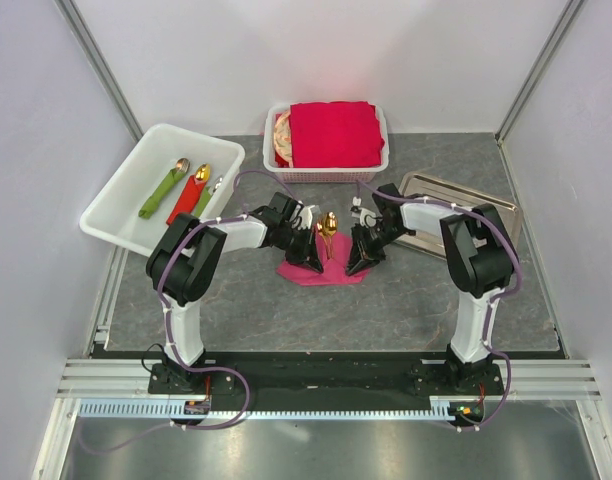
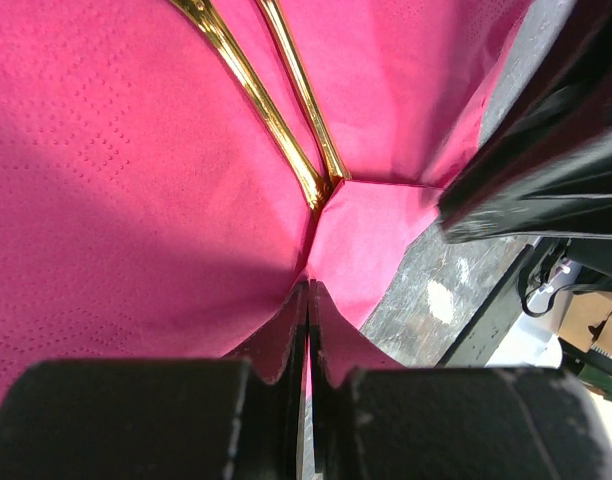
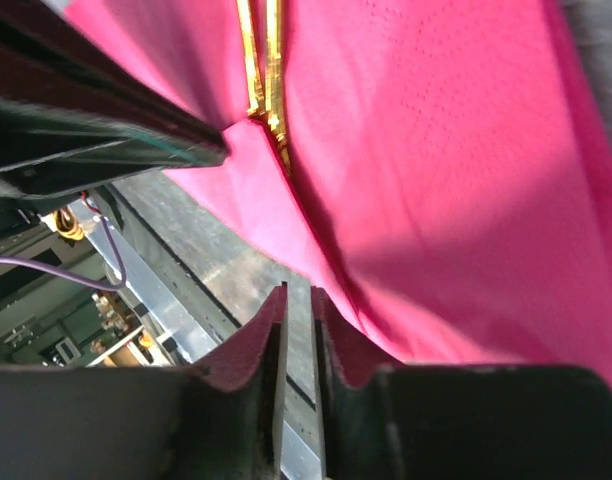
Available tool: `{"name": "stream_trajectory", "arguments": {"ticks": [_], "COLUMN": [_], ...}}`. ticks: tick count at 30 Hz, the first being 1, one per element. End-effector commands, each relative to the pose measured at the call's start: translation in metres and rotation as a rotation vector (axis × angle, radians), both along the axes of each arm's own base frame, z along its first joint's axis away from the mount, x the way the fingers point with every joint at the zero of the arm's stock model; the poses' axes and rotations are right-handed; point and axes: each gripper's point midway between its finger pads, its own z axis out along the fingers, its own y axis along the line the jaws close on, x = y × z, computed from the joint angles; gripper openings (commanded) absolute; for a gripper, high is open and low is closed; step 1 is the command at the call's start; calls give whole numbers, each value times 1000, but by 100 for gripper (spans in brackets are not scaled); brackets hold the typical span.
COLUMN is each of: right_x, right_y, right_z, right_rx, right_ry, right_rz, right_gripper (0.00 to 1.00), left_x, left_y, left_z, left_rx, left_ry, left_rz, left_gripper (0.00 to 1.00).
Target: Place the utensils on the paper napkin and roll it up
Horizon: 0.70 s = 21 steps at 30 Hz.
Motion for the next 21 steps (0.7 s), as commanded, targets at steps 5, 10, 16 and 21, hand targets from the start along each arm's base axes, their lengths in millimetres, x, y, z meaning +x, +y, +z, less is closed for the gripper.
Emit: {"name": "stream_trajectory", "arguments": {"ticks": [5,10,16,21], "right_x": [32,34,42,44], "right_y": [-41,-71,-89,-85], "right_z": [41,30,15,-2], "right_rx": [-2,-112,-208,-198], "right_ry": [-110,-131,-159,-116], "right_rz": [-102,-169,-237,-250], "right_gripper": [33,55,77,80], "left_x": [6,8,7,8], "left_y": [7,7,7,7], "left_z": [-14,-14,-14,-12], "left_rx": [55,55,53,52], "left_ry": [-10,-10,-10,-15], "left_rz": [14,15,13,14], "left_gripper": [6,6,6,6]}}
